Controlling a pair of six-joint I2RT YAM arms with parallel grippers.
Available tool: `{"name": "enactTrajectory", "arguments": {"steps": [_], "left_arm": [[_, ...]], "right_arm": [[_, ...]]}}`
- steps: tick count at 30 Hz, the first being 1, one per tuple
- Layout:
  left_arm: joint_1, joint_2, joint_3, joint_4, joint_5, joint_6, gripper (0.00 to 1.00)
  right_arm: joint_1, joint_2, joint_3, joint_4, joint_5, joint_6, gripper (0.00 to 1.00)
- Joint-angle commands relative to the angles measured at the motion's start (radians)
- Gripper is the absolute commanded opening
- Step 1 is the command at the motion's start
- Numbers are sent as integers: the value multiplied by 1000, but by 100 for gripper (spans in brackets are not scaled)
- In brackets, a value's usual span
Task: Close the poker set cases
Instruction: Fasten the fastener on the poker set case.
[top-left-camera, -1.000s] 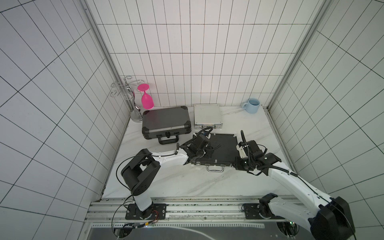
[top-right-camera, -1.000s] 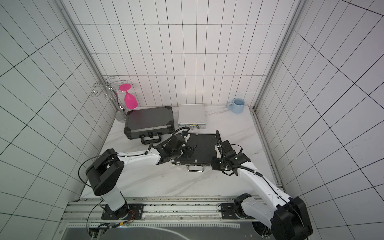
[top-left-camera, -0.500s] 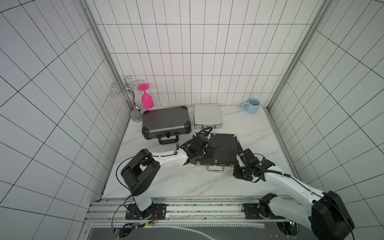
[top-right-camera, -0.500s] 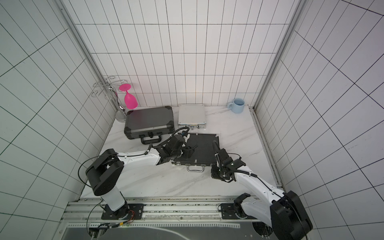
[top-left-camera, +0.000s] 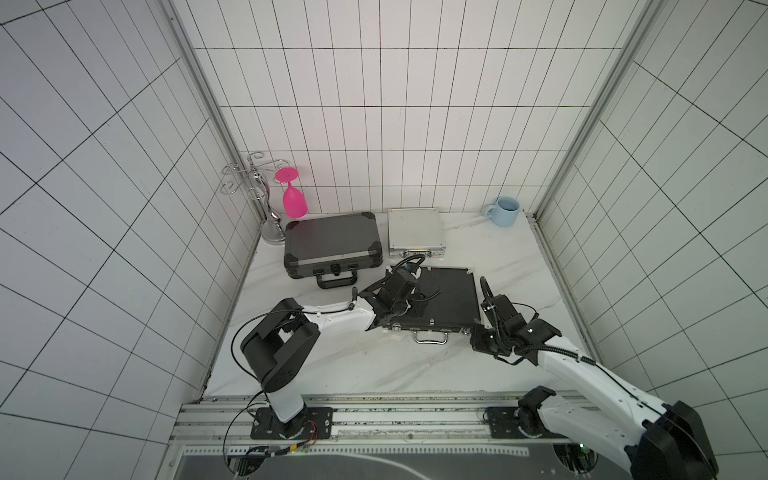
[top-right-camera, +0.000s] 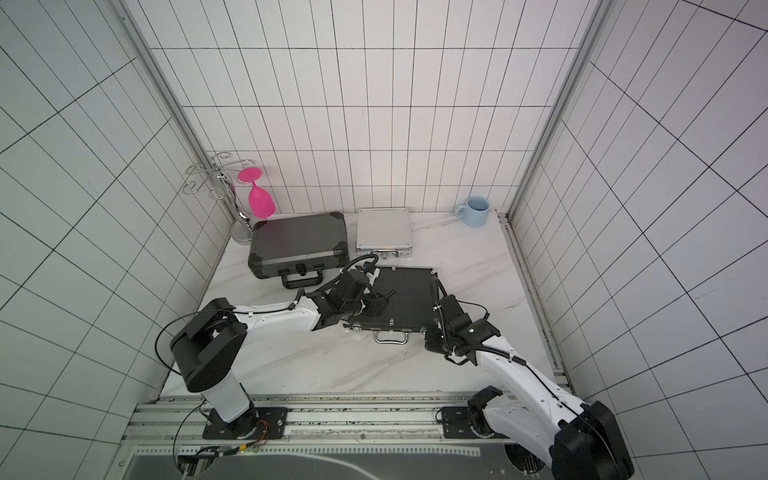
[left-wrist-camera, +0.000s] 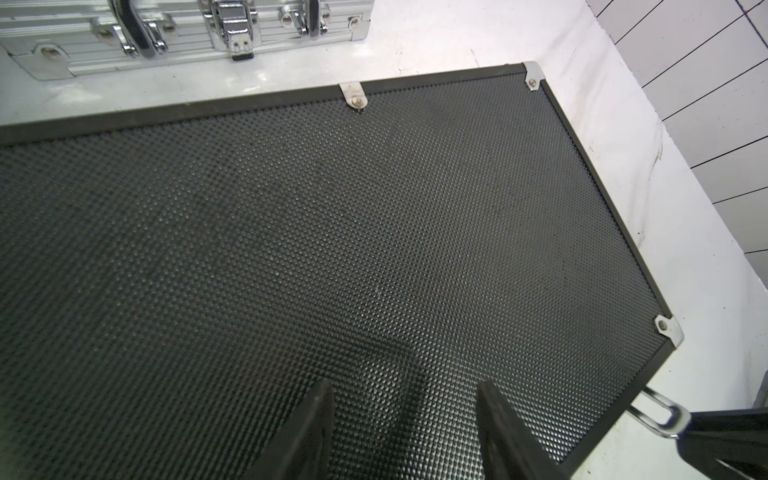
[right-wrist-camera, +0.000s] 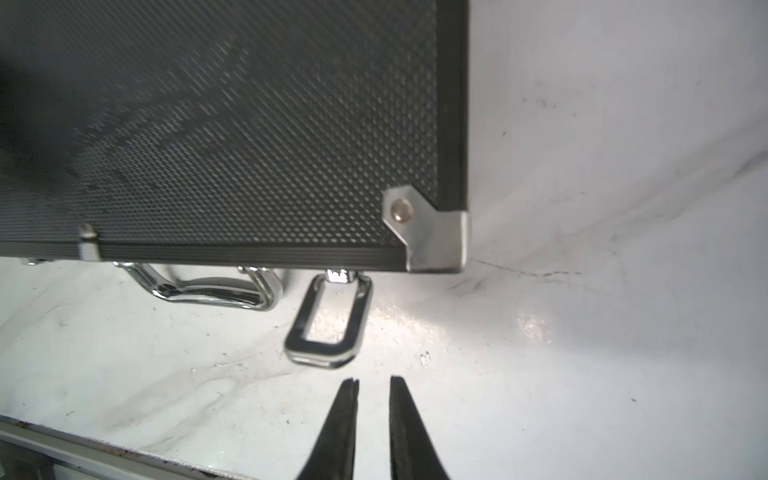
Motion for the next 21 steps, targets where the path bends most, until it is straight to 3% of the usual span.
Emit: {"name": "enactTrajectory", "arguments": {"steps": [1, 7, 12, 16, 21], "left_arm": [[-7, 72, -48, -238, 58, -10, 54], [-22, 86, -50, -240, 55, -16, 51], [-27, 93, -22, -235, 67, -22, 51], [-82, 90, 108, -241, 86, -6, 52], [-168, 178, 284, -252, 110, -9, 52]], "right_arm": [[10, 50, 103, -27, 30, -3, 18], [9, 91, 145, 10, 52, -11, 17], [7, 27, 255, -140, 84, -38, 18], [-34, 0, 300, -212, 122, -84, 20], [-133, 17, 273, -181, 75, -147, 20]]}}
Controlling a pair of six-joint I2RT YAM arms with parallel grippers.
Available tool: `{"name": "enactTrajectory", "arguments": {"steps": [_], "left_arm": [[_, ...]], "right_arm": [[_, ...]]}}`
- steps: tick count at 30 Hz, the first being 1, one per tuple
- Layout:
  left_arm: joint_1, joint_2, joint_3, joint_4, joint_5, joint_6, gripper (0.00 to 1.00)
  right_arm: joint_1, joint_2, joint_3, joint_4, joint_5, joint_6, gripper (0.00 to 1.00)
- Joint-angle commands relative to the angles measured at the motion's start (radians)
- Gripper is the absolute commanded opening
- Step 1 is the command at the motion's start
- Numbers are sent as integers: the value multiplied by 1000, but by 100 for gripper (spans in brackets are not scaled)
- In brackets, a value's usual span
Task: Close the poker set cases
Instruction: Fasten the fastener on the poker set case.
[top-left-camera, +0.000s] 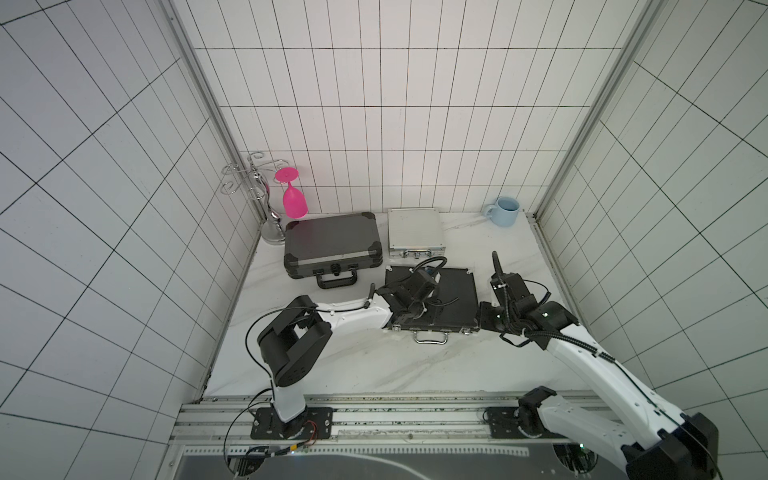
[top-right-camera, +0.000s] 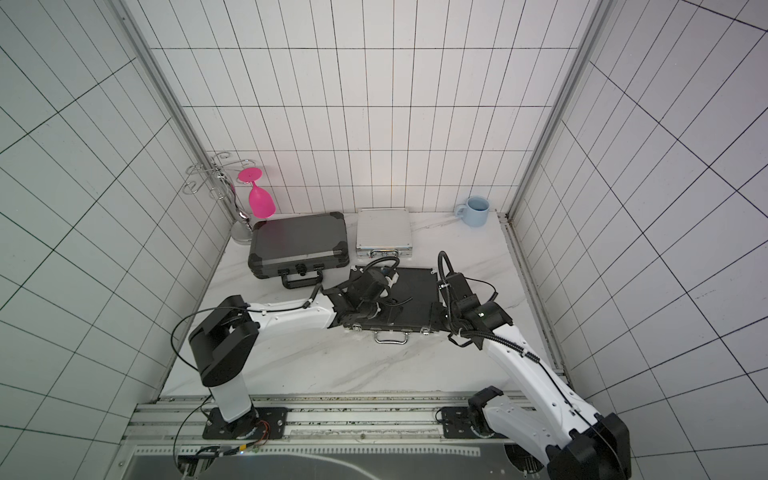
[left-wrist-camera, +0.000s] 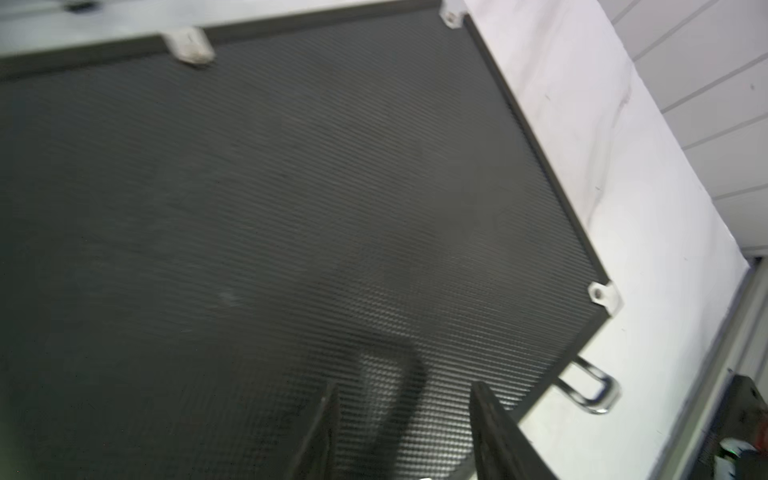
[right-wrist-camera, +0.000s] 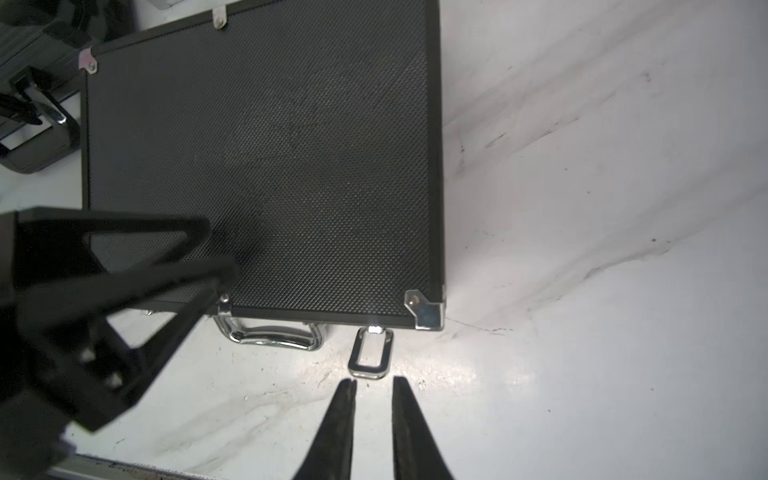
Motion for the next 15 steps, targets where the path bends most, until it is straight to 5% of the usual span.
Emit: {"name": "enactTrajectory", "arguments": {"steps": [1, 15], "left_arm": [[-48, 85, 87, -95, 54, -18, 51], [-32, 245, 58, -159, 80, -36, 50]], "right_arm": [[-52, 6, 35, -38, -16, -52, 20], [-127, -47, -179, 164, -292, 0, 18]]}}
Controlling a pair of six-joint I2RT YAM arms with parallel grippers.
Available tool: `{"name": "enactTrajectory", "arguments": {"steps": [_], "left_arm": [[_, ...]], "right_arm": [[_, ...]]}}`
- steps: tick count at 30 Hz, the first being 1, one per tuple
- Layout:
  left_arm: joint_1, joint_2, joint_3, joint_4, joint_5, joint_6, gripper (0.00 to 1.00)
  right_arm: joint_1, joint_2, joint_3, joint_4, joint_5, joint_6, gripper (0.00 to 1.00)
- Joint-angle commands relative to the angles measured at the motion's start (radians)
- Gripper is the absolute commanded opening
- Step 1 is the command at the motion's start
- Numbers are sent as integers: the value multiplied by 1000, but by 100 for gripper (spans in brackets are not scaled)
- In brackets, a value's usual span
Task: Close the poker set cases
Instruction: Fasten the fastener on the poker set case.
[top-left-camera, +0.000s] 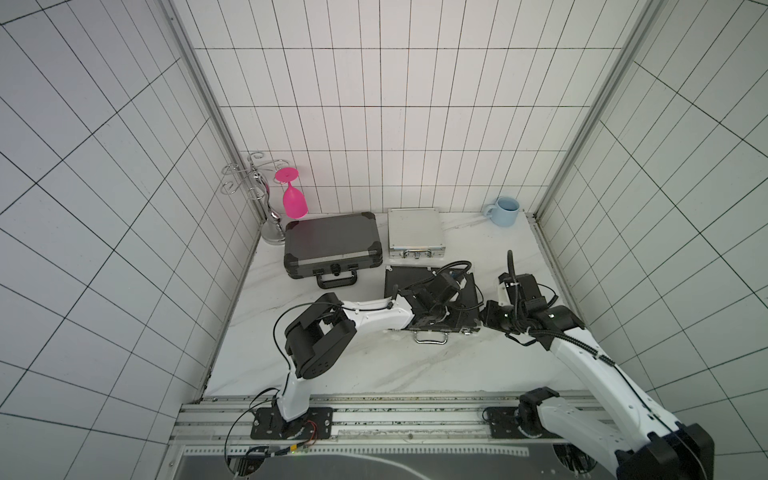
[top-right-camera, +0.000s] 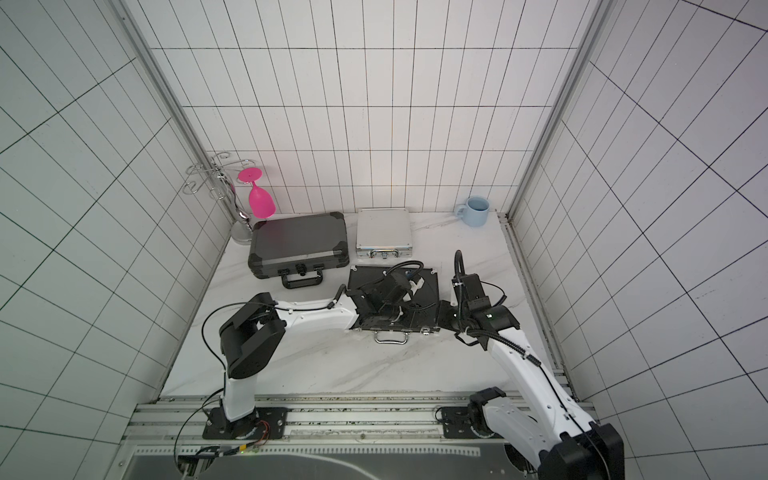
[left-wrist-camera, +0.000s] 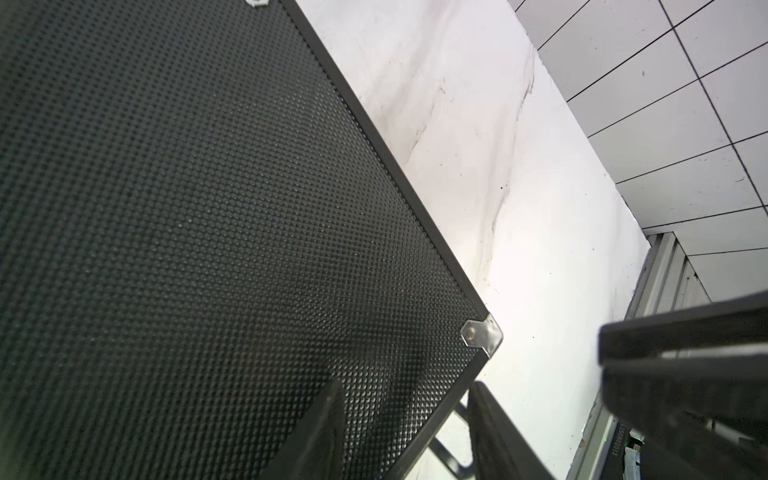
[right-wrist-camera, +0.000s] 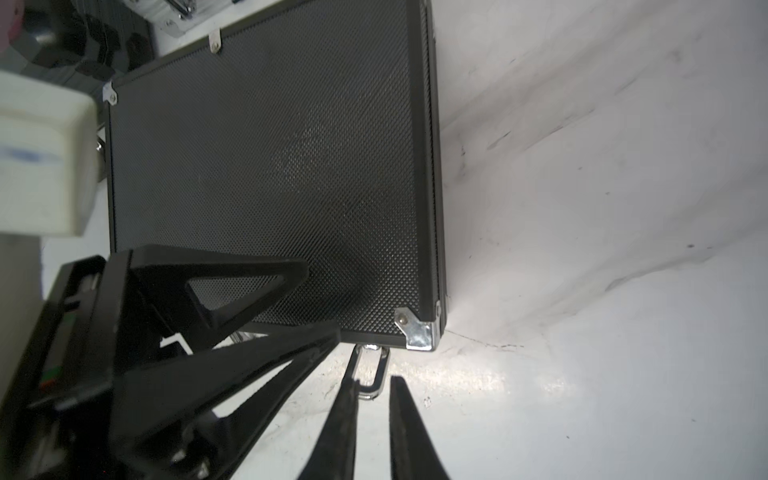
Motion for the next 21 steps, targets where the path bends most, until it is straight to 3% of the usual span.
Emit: {"name": "enactTrajectory", "arguments": {"steps": [1, 13, 21], "left_arm": [[8, 116, -71, -217, -1, 5, 50], [10, 96, -105, -213, 2, -9, 49], [20, 93, -91, -208, 13, -11, 49]], "right_arm": [[-7, -21, -90, 56, -95, 36, 18], [-7, -6, -225, 169, -153, 58, 15], [-6, -2, -332, 207, -113, 73, 15]]}}
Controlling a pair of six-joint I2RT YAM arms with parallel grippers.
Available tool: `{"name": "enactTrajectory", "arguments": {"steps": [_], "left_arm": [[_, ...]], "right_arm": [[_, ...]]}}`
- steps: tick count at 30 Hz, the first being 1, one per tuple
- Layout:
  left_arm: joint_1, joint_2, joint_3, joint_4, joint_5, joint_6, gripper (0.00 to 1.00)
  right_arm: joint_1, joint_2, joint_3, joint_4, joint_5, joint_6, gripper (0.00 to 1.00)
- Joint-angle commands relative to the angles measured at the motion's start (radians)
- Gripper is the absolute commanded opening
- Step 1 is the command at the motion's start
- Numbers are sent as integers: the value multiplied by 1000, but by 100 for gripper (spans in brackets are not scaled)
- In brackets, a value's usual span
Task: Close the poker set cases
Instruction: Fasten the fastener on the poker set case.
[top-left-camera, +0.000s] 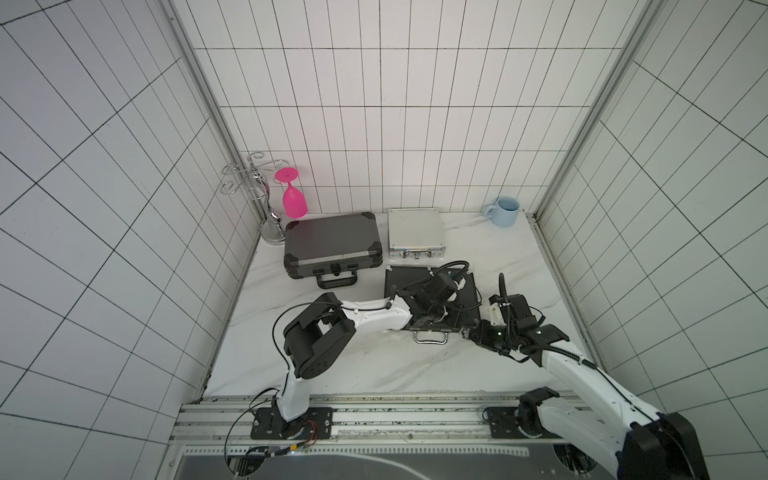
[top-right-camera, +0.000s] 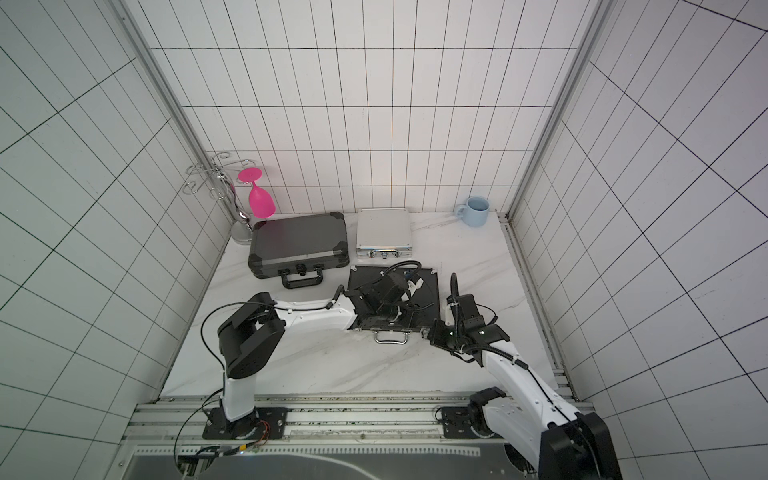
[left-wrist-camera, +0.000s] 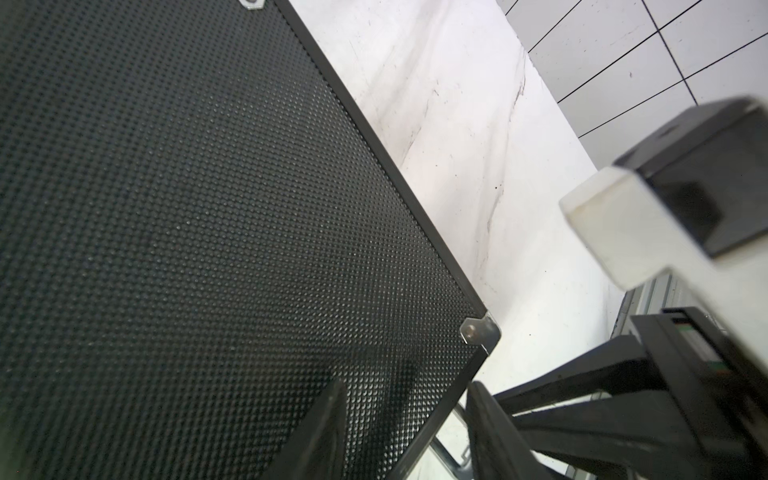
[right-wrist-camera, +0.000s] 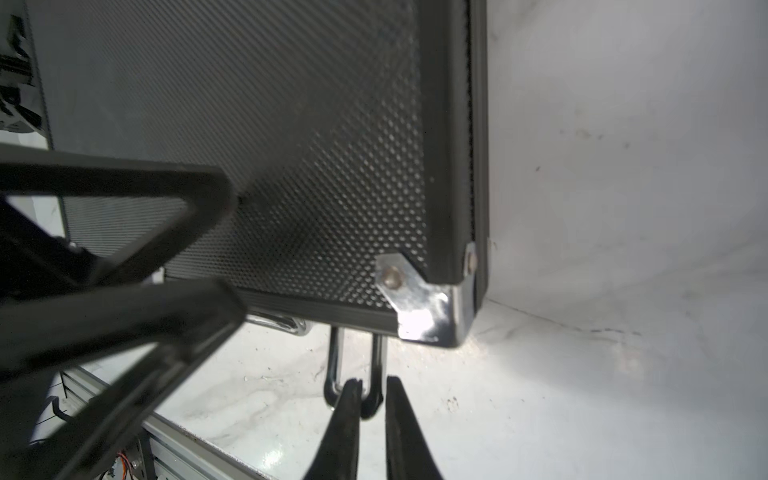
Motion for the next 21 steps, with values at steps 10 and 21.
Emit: {"name": "enactTrajectory", "arguments": {"steps": [10, 21], "left_arm": [[22, 92, -34, -261, -15, -13, 50], [28, 85, -55, -242, -18, -22, 51]], "right_arm": [[-8, 60, -73, 122, 62, 37, 16], [-7, 36, 15, 15, 23, 14, 15]]}}
